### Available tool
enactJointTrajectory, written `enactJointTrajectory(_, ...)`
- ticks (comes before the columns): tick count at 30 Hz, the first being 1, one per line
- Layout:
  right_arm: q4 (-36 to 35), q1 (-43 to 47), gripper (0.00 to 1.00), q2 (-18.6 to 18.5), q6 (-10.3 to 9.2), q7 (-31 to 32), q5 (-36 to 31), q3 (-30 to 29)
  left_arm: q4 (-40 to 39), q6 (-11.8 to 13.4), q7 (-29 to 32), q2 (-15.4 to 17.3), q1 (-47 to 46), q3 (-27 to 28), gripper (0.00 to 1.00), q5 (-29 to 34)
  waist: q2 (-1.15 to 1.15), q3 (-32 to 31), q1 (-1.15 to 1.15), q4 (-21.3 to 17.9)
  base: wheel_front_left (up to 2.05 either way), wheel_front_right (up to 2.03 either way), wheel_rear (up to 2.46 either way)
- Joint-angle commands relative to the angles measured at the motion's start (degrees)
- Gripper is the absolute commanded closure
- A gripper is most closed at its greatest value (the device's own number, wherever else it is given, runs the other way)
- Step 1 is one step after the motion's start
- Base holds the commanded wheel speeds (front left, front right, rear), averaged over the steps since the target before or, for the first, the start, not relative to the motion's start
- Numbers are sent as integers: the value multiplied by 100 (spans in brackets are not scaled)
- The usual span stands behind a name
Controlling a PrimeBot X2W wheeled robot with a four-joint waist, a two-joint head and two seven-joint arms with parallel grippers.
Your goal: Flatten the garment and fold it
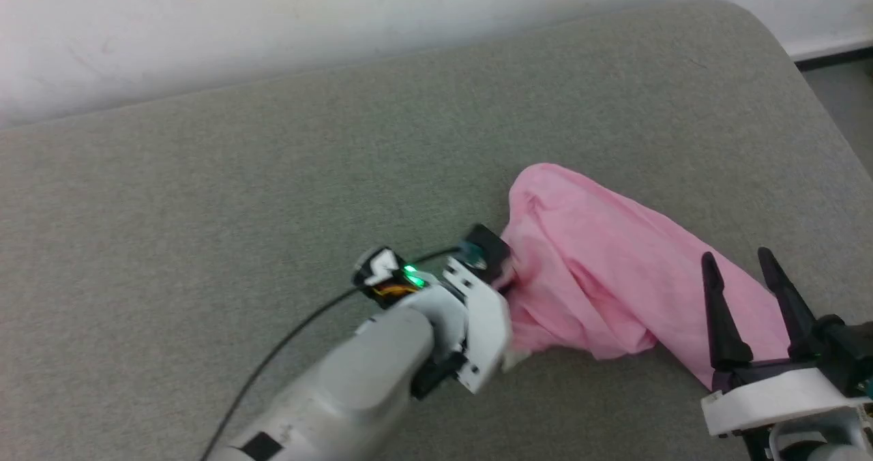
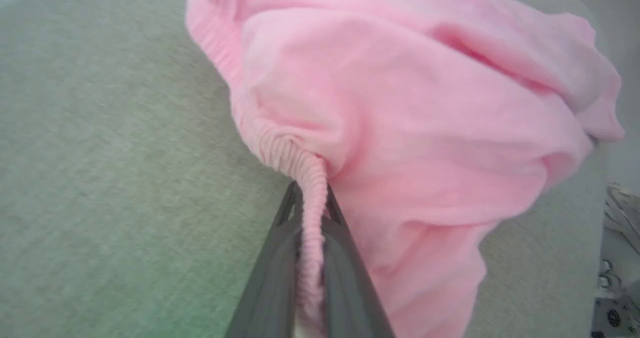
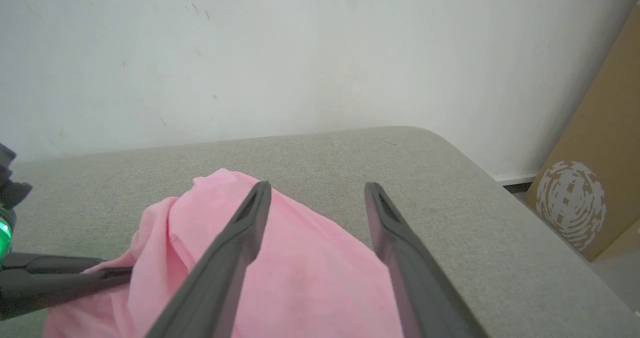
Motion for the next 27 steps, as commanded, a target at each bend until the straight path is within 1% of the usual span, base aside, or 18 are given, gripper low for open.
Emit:
enactJointTrajectory(1,-8,-4,0,12,-5,-6,14,-37,-52,137,-226,200,64,123,100,-18,0,-189,-1,199,0,0,0)
enactJointTrajectory(4,-56,95,0,13,-5,30,-4,-94,-481,464,-659,571,188,415,100,-40,0,-328,-1,407,0,0,0)
enactJointTrajectory(6,-104,150,0,14,-5,51,-18,-98,-873,721,-805,937,413,597,100,-61,0,-411,-1,537,0,0,0)
enactJointTrajectory(8,-142,200,0,14,-5,84,-22,-97,-1326,1033,-840,1353,741,781,100,-97,0,-482,-1,656,0,0,0)
enactJointTrajectory(10,-167,245,0,15,-5,111,-15,-91,-1859,1407,-818,1786,1206,1013,100,-206,0,-554,-1,755,0,0,0)
enactJointTrajectory(13,-192,322,0,15,-5,138,-2,-94,-2713,2085,-647,2414,2128,1371,100,-446,0,-643,-1,874,0,0,0)
enactJointTrajectory(15,-198,380,0,15,-5,149,9,-97,-3284,2536,-493,2735,2820,1573,100,-655,0,-691,-1,956,0,0,0)
enactJointTrajectory(17,-197,432,0,15,-5,168,15,-84,-3810,2888,-368,2912,3517,1737,100,-945,0,-724,-1,1027,0,0,0)
enactJointTrajectory(18,-199,447,0,15,-5,172,20,-74,-4024,3037,-312,2978,3834,1777,100,-1056,0,-736,-1,1056,0,0,0)
enactJointTrajectory(19,-200,458,0,15,-5,177,21,-67,-4214,3135,-246,3016,4114,1782,100,-1168,0,-746,-1,1086,0,0,0)
enactJointTrajectory(21,-213,473,0,15,-5,185,19,-64,-4497,3213,-218,3011,4498,1795,100,-1359,0,-752,-1,1156,0,0,0)
enactJointTrajectory(23,-243,473,0,15,-5,217,-6,-28,-4597,3171,-219,2946,4693,1780,100,-1513,0,-759,-1,1201,0,0,0)
enactJointTrajectory(24,-260,474,0,15,-5,233,-24,-15,-4623,3140,-293,2849,4735,1827,58,-1611,0,-764,-1,1222,0,0,0)
enactJointTrajectory(25,-276,472,0,15,-5,250,-36,-6,-4621,3111,-368,2798,4741,1849,0,-1634,0,-769,-1,1231,0,0,0)
enactJointTrajectory(27,-311,467,0,16,-5,287,-70,8,-4641,3052,-593,2703,4680,1933,0,-1631,0,-789,-1,1241,0,0,0)
